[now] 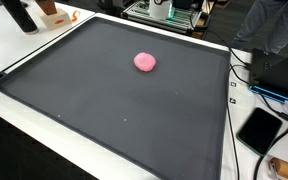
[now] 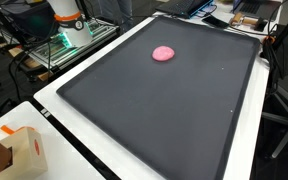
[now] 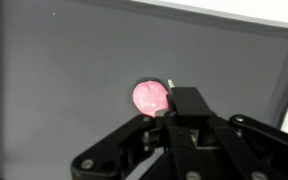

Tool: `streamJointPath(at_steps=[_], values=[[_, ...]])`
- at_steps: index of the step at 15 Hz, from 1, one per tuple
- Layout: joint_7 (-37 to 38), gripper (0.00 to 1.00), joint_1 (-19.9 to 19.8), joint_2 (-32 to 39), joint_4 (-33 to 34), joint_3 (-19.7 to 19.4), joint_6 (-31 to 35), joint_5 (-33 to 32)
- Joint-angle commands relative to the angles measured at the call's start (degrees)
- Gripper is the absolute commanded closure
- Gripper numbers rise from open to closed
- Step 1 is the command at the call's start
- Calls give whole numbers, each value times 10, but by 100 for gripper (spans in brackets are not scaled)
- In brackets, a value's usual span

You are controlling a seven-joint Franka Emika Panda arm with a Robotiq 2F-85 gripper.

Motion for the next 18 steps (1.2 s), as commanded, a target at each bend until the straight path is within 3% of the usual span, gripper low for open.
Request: streamJointPath(at_steps=[1, 2, 3, 9, 12, 18], values=[[2, 87, 6, 1, 2, -5, -2, -1], [2, 87, 6, 1, 2, -5, -2, -1], [2, 97, 6, 1, 2, -5, -2, -1], [-99, 97, -24, 30, 17, -84, 53, 47], [-200, 97, -39, 48, 12, -137, 84, 106], [-435, 97, -81, 110, 7, -219, 77, 267]])
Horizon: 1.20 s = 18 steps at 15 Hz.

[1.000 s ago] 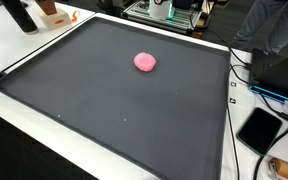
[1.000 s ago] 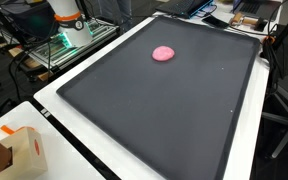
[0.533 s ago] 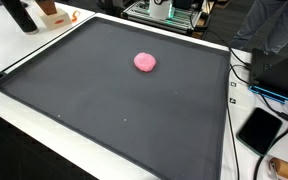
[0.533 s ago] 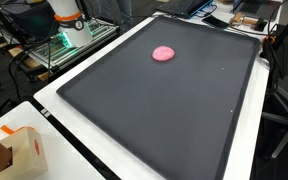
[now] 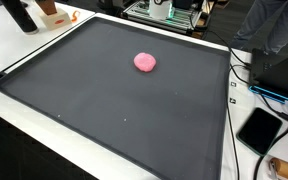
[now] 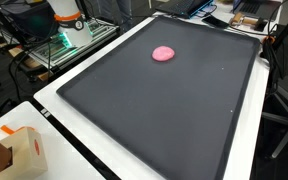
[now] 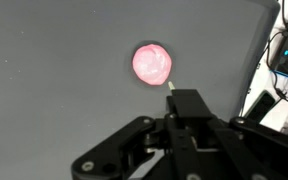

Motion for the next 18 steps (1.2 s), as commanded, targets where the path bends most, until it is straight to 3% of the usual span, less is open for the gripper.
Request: streamJointPath(at_steps=[1, 4, 9, 18], values=[[-134, 97, -27, 48, -1, -34, -10, 106], [-233, 97, -59, 99, 5, -45, -45, 177], [-331, 97, -106, 193, 15, -36, -88, 222], [-343, 97, -144, 301, 35, -12, -78, 248]])
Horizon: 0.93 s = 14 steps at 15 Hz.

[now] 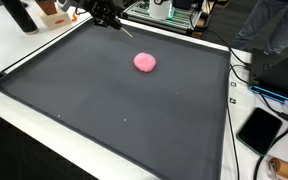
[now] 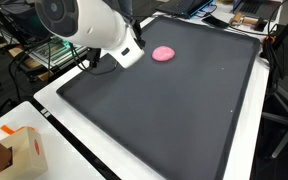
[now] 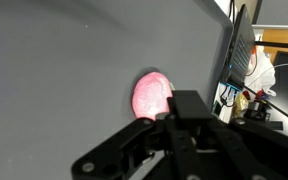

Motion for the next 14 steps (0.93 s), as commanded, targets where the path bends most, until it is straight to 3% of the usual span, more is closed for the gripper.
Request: streamJointPath(at_steps=[1, 14], values=[[5, 97, -20, 31, 16, 15, 3, 28], [32, 97, -20, 68, 43, 33, 7, 77]])
